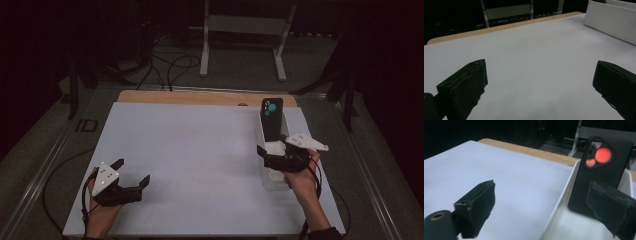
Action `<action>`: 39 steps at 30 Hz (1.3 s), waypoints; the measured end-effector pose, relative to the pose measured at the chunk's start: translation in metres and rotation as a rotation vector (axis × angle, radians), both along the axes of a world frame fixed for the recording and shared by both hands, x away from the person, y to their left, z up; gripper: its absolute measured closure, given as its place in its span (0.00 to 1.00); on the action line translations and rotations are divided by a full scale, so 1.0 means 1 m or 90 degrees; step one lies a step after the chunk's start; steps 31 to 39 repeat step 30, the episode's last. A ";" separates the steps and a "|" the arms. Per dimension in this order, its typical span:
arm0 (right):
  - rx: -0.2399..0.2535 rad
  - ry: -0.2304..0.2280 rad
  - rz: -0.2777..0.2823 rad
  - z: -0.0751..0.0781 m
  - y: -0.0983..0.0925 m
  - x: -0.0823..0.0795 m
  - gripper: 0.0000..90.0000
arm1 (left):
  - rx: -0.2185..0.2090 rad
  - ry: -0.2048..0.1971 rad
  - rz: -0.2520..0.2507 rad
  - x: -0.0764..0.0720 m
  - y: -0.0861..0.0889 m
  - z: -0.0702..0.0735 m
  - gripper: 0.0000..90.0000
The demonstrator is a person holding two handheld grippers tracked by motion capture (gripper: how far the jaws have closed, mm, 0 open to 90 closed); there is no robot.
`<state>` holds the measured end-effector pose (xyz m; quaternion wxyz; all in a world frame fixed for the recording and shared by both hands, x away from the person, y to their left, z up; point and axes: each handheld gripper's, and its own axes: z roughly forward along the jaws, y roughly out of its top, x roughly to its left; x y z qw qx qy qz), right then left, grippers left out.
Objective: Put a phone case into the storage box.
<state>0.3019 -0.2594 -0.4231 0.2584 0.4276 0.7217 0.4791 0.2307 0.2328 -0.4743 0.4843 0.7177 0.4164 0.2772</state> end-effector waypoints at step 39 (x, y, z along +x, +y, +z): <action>0.036 -0.090 0.039 -0.051 -0.020 -0.068 0.10 | -0.008 -0.011 -0.011 -0.002 0.002 0.001 0.00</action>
